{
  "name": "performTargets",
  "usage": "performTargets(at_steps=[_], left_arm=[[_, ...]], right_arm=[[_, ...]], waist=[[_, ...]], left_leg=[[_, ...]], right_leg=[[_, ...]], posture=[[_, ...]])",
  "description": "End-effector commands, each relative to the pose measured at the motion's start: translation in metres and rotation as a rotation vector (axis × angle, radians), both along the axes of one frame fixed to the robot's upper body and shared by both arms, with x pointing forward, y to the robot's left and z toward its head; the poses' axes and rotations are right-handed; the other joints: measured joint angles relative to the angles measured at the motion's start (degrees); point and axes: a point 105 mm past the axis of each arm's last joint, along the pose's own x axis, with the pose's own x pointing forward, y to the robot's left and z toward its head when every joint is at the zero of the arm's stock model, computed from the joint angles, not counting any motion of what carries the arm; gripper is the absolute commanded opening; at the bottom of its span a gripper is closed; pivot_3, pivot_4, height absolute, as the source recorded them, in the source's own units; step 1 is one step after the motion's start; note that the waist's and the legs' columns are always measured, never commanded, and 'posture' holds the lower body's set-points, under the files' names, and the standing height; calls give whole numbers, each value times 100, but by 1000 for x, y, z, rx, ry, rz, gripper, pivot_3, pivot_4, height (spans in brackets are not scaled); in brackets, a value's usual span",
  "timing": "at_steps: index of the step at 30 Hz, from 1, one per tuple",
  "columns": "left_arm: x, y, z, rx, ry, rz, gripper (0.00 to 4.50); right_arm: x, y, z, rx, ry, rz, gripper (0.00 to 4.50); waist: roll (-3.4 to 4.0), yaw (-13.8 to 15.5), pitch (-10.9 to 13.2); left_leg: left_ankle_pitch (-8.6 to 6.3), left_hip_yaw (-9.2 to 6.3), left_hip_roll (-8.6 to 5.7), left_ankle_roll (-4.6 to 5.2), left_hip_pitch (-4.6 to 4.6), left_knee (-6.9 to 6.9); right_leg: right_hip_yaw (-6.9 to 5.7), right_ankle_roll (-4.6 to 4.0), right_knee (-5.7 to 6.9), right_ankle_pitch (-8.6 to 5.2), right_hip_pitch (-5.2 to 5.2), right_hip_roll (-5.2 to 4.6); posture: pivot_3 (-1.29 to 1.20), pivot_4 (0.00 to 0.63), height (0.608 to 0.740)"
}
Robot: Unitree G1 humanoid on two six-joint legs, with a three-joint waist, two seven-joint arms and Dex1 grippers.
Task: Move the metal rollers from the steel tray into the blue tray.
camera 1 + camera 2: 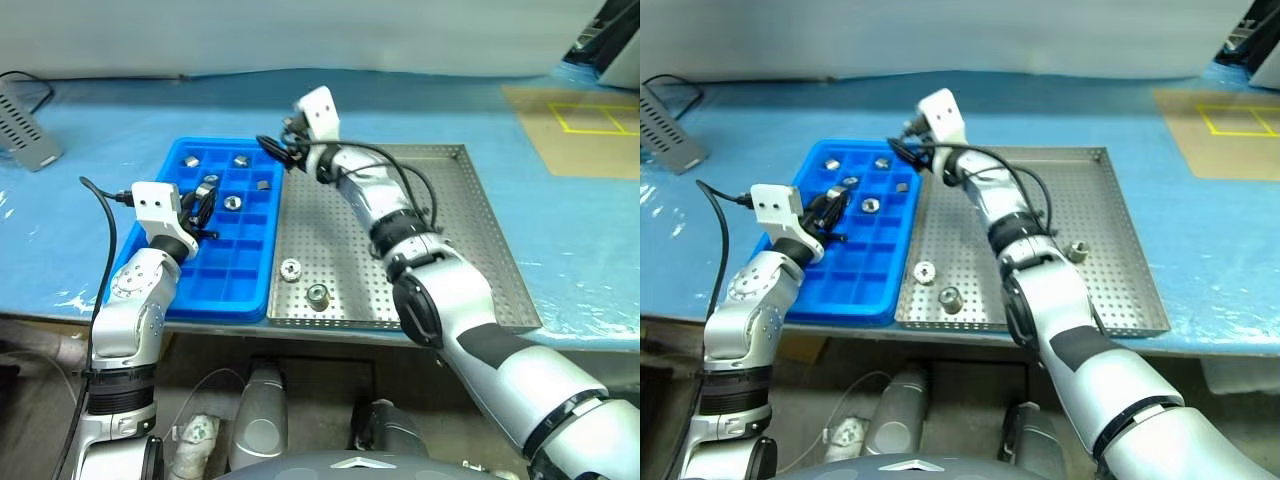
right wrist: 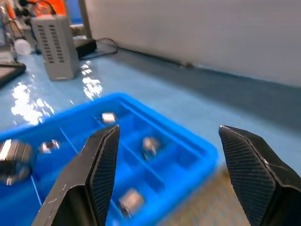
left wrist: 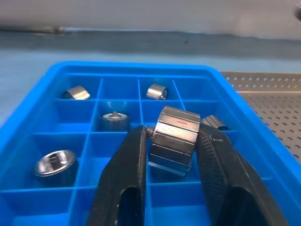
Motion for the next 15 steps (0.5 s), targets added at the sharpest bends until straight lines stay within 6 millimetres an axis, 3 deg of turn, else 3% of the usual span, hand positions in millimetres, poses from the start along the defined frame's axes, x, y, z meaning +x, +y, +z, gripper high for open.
performTargets(at_steps=[1,5,10,15], left_arm=[[-6,14,11,20,-61,91,1154],[-21,22,9,32,-66,159,1154],[-46,25,12,17,-100,206,1154],[-48,40,7,35,-91,278,1154]], right_arm=[[-18,9,29,32,-91,67,3521],[-24,6,23,4,-81,57,3521],[-23,5,18,-36,-88,45,3521],[-27,11,13,-51,-85,72,3521]], waist=[[0,-180,0],[-1,-408,-1],[-1,-446,0],[-1,-416,0]], left_leg=[[1,0,2,-1,1,0],[4,4,9,-6,34,-12],[3,4,11,-4,35,-9],[-5,4,10,9,42,-6]], right_leg=[[0,-2,1,2,-1,2],[0,-9,-2,4,18,4],[-1,-41,-7,-5,25,2],[-2,-44,-8,-2,35,0]], posture=[[277,150,740],[270,150,740],[290,150,740],[329,150,740]])
